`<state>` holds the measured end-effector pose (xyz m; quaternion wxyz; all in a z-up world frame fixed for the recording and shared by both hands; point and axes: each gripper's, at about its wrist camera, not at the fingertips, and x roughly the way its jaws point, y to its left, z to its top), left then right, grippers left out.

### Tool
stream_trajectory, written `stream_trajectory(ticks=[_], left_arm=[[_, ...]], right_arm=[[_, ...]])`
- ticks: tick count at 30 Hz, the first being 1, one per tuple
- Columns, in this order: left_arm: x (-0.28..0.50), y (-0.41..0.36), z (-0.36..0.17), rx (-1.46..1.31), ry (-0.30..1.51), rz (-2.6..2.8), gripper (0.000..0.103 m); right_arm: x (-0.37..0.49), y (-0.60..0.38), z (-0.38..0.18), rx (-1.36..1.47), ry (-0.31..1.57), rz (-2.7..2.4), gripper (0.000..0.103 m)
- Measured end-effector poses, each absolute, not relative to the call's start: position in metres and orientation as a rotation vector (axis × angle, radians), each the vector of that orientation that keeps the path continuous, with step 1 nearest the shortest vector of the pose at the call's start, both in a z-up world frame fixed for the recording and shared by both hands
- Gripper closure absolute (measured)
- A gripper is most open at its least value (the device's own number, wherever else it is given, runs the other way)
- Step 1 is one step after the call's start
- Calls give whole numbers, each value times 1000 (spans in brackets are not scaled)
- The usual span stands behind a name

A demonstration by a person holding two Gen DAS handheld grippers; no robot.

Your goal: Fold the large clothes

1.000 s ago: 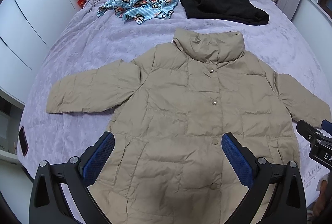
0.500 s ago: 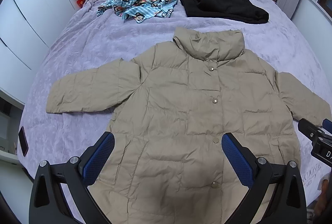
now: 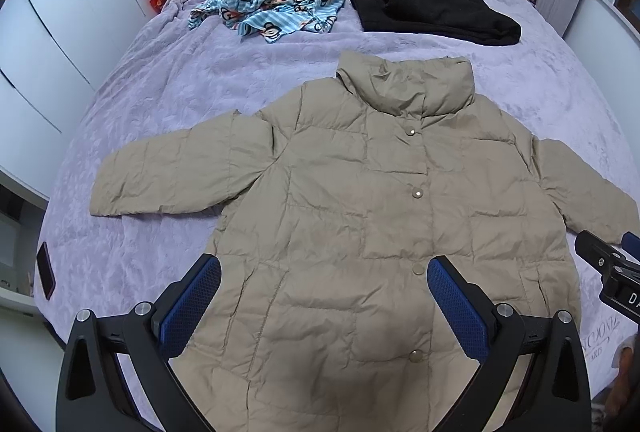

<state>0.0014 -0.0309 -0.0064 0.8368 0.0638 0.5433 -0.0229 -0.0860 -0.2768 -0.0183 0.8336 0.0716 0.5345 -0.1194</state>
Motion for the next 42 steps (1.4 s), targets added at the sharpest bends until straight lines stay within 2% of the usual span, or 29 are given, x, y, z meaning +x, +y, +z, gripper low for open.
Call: stream_trajectory(ticks=[42], left_arm=[[2, -20, -7, 130, 1162, -42, 0]], right_arm=[[-86, -275, -19, 152, 1138, -254, 0]])
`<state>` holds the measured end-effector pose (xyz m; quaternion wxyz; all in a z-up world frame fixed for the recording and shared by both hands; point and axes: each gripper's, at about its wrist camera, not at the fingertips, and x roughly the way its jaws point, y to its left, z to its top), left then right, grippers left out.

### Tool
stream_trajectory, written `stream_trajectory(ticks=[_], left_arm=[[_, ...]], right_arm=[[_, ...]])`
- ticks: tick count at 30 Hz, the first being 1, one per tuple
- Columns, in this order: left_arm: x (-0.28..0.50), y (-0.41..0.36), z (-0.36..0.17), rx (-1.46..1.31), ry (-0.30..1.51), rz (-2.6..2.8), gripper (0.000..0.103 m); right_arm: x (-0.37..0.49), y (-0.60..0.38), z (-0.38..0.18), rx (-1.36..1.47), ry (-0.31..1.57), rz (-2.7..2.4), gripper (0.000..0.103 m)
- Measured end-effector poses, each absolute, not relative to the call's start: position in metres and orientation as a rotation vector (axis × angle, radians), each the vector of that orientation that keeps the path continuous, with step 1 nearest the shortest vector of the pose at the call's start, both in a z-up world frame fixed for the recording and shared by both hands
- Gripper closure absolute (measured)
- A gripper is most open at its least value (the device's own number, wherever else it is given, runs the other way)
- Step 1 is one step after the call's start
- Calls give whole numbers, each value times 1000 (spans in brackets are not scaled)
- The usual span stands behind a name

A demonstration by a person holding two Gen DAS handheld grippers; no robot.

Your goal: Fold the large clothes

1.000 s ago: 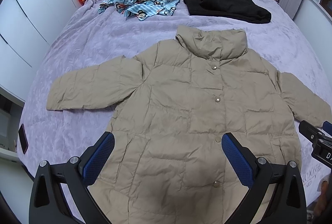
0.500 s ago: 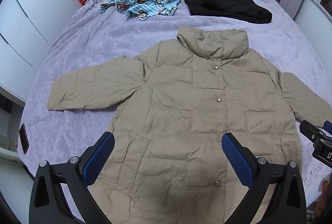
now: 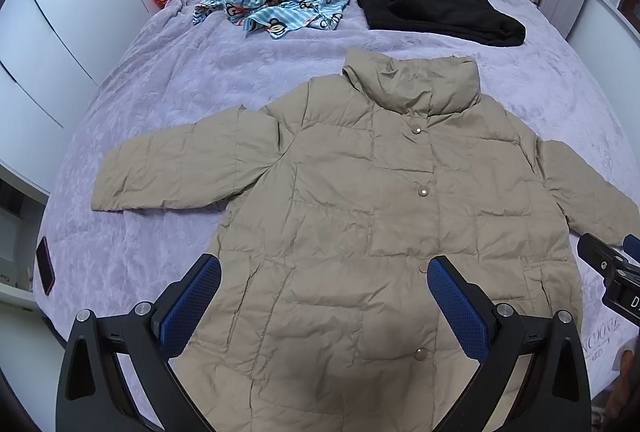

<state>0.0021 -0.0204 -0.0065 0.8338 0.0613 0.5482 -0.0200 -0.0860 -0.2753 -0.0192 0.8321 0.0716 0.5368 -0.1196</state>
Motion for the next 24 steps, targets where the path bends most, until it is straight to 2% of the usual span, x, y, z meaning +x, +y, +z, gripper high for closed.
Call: stream_trajectory(ticks=[24], left_arm=[[4, -6, -11, 97, 1180, -143, 0]], right_arm=[[-109, -253, -10, 144, 1129, -337, 0]])
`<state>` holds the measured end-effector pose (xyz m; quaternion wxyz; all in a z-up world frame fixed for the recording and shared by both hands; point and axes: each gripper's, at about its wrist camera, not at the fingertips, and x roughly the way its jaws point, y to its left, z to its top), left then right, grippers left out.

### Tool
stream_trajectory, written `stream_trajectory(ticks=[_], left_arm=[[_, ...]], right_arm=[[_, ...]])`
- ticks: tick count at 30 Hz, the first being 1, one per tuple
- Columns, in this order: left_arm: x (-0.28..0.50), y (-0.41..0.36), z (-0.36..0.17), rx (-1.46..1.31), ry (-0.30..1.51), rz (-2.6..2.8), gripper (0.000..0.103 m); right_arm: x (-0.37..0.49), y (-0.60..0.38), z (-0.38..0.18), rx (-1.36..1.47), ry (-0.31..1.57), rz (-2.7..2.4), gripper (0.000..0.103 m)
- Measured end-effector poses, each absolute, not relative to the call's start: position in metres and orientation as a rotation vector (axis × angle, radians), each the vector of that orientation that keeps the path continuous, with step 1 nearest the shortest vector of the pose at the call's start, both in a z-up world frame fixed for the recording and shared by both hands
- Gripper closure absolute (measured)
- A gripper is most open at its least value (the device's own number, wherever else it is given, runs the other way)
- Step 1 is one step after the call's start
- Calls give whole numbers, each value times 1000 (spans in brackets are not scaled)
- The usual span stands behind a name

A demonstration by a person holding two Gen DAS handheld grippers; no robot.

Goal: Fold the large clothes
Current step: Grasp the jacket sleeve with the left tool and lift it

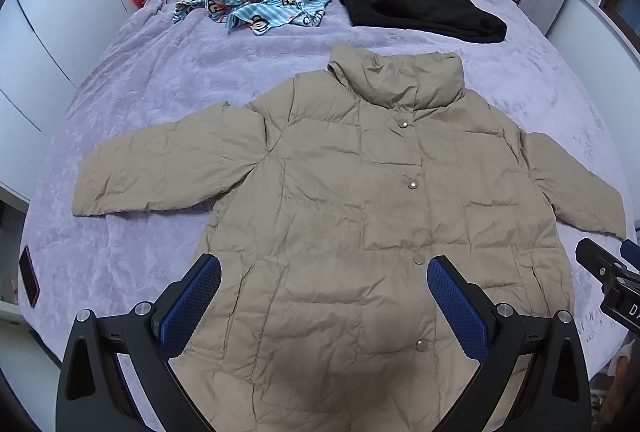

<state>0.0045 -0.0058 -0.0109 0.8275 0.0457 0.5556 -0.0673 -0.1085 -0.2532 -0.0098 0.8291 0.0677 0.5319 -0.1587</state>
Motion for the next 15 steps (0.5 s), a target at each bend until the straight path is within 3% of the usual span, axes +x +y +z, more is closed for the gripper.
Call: stream_trajectory(ticks=[15], left_arm=[[30, 87, -76, 48, 1296, -219, 0]], right_arm=[[-98, -188, -54, 280, 1216, -332, 0]])
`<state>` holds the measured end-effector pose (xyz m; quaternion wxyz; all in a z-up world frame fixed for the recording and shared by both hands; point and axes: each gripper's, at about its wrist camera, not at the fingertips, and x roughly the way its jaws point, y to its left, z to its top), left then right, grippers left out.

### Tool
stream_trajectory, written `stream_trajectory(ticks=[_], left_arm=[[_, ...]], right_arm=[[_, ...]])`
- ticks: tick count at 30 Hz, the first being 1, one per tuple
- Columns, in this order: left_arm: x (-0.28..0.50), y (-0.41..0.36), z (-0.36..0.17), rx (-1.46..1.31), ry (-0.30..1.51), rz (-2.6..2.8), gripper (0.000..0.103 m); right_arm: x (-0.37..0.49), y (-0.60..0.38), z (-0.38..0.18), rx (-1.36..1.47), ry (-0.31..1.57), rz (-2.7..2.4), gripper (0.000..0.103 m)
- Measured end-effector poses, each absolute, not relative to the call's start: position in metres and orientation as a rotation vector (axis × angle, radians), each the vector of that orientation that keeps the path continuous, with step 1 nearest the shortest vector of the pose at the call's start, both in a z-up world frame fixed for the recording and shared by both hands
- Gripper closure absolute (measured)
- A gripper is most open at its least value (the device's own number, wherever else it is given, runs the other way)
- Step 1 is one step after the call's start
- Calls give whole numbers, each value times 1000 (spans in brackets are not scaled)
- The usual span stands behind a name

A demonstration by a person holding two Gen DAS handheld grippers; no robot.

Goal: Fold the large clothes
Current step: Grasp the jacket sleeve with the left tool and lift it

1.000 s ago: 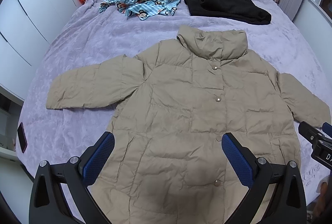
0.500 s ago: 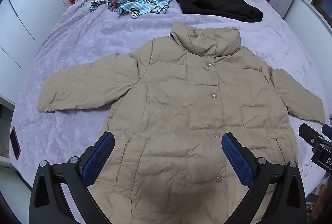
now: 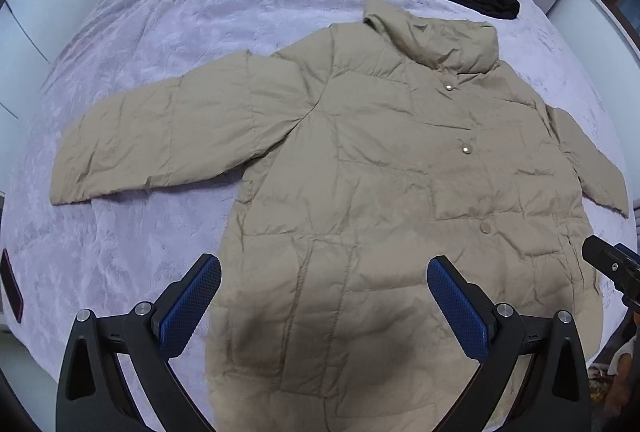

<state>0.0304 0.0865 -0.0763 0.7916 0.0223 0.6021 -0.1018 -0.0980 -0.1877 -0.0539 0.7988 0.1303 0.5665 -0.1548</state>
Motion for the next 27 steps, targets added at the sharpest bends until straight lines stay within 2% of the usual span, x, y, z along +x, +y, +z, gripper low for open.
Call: stream_trajectory(ticks=[6, 13, 16, 21, 22, 23, 24, 25, 27], left_arm=[[60, 181, -115, -162, 1283, -129, 0], [106, 280, -178, -433, 1214, -49, 0], [124, 310, -202, -554, 1195, -17, 0], [160, 345, -211, -670, 1107, 42, 0], [168, 350, -211, -673, 1088, 52, 3], [176, 352, -210, -659, 1072, 71, 8], [186, 355, -209, -636, 1062, 82, 32], [195, 356, -210, -610, 1064, 71, 64], [209, 358, -212, -657, 1072, -32, 94]], right_arm=[[-70, -134, -82, 263, 1244, -222, 0], [-46, -82, -120, 309, 1186, -38, 0], [-33, -59, -140, 296, 1253, 38, 0], [-17, -42, -155, 270, 1246, 38, 0], [-13, -41, -156, 279, 1241, 38, 0], [-8, -40, -157, 287, 1238, 34, 0], [-3, -40, -158, 293, 1237, 31, 0], [4, -39, -158, 301, 1233, 29, 0], [17, -39, -159, 314, 1224, 27, 0]])
